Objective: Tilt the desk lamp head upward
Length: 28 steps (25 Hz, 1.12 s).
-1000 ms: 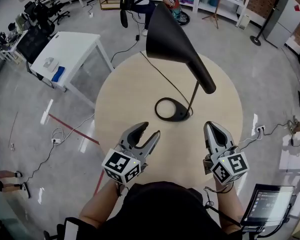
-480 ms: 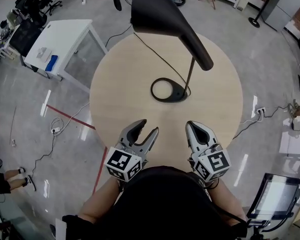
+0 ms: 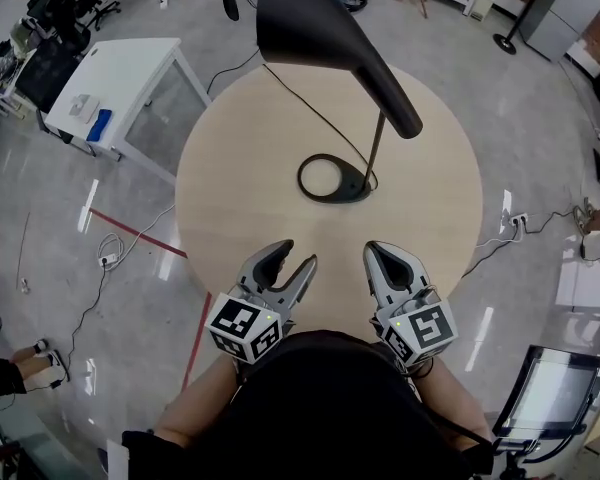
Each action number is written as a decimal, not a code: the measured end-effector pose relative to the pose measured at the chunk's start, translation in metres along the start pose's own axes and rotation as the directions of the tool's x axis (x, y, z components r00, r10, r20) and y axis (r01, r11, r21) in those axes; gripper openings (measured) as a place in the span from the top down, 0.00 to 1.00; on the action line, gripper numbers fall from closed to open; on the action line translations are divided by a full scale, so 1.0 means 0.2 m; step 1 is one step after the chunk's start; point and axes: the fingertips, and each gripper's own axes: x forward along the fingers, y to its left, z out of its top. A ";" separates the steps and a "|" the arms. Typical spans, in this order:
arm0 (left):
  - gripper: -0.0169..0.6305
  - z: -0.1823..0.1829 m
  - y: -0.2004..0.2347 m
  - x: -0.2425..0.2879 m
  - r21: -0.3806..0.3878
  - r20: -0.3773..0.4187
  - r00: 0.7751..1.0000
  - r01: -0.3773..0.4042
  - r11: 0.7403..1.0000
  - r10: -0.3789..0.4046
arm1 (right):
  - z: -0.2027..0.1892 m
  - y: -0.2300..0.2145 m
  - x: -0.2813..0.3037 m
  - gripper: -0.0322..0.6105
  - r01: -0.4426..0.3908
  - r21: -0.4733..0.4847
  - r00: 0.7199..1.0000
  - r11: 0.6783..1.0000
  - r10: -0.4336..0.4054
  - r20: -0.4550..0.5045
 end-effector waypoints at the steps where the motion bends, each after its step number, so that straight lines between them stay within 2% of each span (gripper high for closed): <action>1: 0.66 0.00 0.00 0.00 0.001 -0.002 1.000 -0.002 1.000 0.002 | 0.00 0.00 0.00 0.94 0.000 0.000 1.000 1.000 0.000 0.002; 28: 0.66 -0.06 0.03 -0.01 -0.004 -0.033 0.999 0.000 1.000 0.000 | -0.04 0.04 0.02 0.94 -0.001 0.006 1.000 1.000 0.001 -0.009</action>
